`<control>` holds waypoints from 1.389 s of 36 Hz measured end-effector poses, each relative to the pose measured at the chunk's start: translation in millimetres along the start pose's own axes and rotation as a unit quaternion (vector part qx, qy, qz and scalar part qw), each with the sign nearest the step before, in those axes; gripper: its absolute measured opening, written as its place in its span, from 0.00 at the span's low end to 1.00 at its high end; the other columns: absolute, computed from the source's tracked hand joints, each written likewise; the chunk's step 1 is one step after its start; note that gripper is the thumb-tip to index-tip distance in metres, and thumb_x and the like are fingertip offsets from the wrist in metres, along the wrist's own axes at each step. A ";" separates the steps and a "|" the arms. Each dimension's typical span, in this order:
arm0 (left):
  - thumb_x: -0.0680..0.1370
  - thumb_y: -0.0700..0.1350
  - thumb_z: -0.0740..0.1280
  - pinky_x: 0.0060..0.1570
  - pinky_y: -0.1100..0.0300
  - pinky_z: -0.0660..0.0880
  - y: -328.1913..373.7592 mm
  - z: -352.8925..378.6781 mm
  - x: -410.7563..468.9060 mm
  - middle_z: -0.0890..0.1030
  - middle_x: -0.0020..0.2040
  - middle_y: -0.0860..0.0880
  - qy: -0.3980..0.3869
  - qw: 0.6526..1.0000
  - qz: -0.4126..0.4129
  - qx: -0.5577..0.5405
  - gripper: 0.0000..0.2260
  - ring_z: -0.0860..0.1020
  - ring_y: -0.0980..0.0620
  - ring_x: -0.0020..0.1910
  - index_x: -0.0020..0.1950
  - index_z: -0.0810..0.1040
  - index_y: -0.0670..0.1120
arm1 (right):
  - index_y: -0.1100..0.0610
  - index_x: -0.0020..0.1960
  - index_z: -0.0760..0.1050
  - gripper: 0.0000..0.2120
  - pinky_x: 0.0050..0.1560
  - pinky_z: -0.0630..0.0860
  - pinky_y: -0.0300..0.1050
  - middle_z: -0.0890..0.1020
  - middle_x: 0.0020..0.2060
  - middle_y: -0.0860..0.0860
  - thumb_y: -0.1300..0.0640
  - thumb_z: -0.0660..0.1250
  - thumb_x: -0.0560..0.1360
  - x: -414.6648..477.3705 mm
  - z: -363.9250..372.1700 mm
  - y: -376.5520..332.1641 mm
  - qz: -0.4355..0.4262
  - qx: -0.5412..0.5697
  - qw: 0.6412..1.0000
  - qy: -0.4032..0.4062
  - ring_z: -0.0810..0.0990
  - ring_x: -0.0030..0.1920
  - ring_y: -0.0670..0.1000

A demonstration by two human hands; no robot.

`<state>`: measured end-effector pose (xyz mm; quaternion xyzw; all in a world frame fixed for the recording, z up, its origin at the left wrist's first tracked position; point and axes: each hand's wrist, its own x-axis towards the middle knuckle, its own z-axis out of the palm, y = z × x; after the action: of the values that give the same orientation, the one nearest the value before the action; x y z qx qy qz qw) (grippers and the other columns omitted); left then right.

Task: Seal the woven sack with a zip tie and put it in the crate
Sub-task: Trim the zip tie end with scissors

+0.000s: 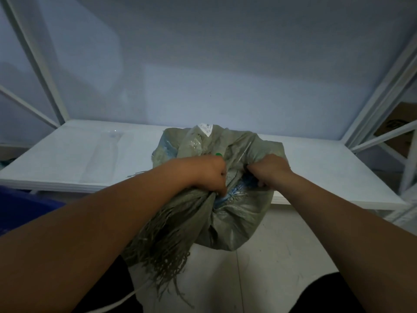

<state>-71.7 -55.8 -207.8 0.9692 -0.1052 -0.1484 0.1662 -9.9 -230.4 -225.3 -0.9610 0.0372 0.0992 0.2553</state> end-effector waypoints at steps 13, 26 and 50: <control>0.71 0.48 0.76 0.53 0.49 0.80 0.0 -0.3 0.0 0.84 0.46 0.48 -0.001 1.000 0.002 0.002 0.10 0.82 0.49 0.46 0.47 0.84 0.44 | 0.57 0.34 0.77 0.19 0.27 0.67 0.39 0.80 0.24 0.51 0.44 0.70 0.75 11.6 0.4 0.3 -0.021 -0.031 0.999 -0.021 0.77 0.25 0.48; 0.72 0.46 0.75 0.52 0.48 0.81 -3.5 0.3 -1.7 0.84 0.46 0.45 0.004 1.000 -0.001 0.005 0.09 0.82 0.48 0.47 0.47 0.83 0.43 | 0.60 0.42 0.81 0.09 0.36 0.74 0.43 0.85 0.34 0.55 0.54 0.69 0.74 25.0 2.5 -5.0 -0.046 -0.074 0.996 -0.021 0.83 0.39 0.54; 0.82 0.53 0.63 0.35 0.65 0.66 -28.6 -6.3 12.2 0.76 0.40 0.43 0.199 0.950 -0.064 -0.233 0.12 0.76 0.49 0.39 0.46 0.78 0.46 | 0.56 0.29 0.74 0.20 0.29 0.67 0.36 0.77 0.27 0.49 0.49 0.76 0.73 8.5 -13.6 5.6 -0.230 0.066 0.969 0.061 0.73 0.27 0.42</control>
<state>-53.9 -30.7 -215.4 0.9178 0.0297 0.0167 0.3955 0.1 -242.2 -218.3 -0.9291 -0.1634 -0.0238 0.3310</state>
